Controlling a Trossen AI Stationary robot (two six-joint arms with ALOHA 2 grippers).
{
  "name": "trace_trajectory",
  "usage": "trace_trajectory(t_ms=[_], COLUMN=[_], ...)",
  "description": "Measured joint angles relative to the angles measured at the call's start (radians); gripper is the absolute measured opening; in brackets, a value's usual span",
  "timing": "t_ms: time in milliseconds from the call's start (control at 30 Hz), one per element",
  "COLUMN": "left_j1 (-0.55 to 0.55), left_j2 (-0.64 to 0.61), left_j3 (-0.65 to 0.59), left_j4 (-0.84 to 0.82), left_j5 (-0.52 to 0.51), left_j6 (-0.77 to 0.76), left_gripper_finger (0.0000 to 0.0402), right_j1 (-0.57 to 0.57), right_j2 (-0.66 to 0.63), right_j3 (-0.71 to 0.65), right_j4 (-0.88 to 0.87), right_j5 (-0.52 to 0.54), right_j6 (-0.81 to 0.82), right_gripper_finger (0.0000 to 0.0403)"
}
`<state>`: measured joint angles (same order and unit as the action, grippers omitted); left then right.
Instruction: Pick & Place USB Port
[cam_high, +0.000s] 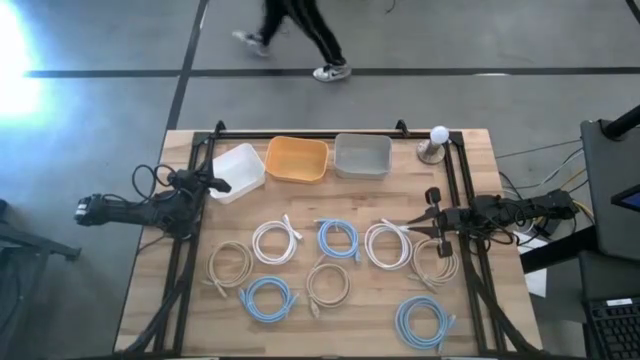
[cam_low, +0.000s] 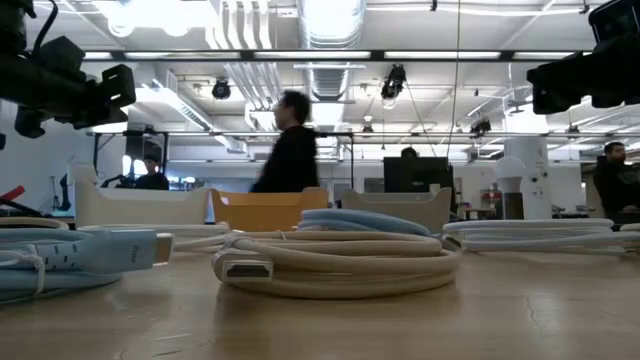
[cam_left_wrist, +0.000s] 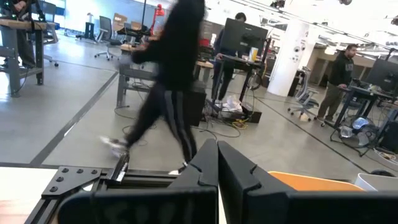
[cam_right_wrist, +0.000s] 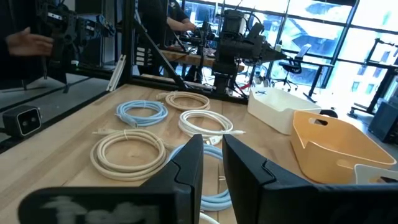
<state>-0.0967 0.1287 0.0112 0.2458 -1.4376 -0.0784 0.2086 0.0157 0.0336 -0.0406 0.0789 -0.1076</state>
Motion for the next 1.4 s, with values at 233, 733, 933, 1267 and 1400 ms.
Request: trace_trajectory(t_ms=[233,733,933,1267,1400], left_j1=[0.0,0.0,0.0,0.003,0.003], left_j2=[0.0,0.0,0.0,0.0,0.0], left_j3=[0.0,0.0,0.0,0.0,0.0], left_j4=[-0.001,-0.007,-0.006,-0.01,0.003], left_j5=[0.0,0.005,0.005,0.291,0.714], left_j6=[-0.002,-0.01,-0.005,0.071,0.074], left_gripper_finger=[0.0,0.0,0.0,0.0,0.0], right_j1=[0.001,0.0,0.0,0.0,0.0], right_j2=[0.0,0.0,0.0,0.006,0.043], right_j3=[0.0,0.0,0.0,0.0,0.0], right_j4=[0.009,0.112,0.243,0.317,0.348], right_j5=[0.003,0.002,0.052,0.055,0.081], right_j6=[0.282,0.306,0.241,0.163,0.196], right_gripper_finger=[0.0057,0.0057,0.0057,0.0057,0.0064])
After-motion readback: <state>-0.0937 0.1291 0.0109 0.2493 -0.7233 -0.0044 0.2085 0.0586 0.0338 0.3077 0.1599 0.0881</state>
